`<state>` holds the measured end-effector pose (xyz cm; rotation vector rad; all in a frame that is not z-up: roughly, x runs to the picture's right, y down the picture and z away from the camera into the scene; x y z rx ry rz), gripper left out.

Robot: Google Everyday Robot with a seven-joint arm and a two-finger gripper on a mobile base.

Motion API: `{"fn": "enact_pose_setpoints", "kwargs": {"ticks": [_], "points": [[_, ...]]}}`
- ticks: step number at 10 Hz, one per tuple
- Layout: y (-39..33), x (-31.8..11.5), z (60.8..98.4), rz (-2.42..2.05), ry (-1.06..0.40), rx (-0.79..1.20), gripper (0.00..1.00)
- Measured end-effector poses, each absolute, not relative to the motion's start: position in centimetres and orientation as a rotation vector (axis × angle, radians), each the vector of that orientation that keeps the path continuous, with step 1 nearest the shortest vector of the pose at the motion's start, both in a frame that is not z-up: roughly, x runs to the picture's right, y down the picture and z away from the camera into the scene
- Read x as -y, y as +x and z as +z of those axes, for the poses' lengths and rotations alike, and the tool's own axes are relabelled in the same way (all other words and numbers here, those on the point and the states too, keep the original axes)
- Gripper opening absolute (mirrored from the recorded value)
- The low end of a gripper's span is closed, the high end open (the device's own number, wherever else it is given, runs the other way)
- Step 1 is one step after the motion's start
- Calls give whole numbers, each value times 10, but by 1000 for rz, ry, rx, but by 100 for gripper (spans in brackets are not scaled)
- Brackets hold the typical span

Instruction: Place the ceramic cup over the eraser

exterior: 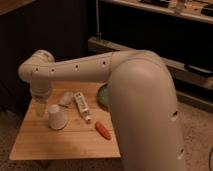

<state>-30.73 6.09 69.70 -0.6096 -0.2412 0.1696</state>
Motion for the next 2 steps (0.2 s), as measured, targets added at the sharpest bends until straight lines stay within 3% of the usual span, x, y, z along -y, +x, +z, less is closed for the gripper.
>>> {"fn": "enact_pose_setpoints", "kwargs": {"ticks": [2], "points": [[-310,-62,698,167,-610,241,77]]}}
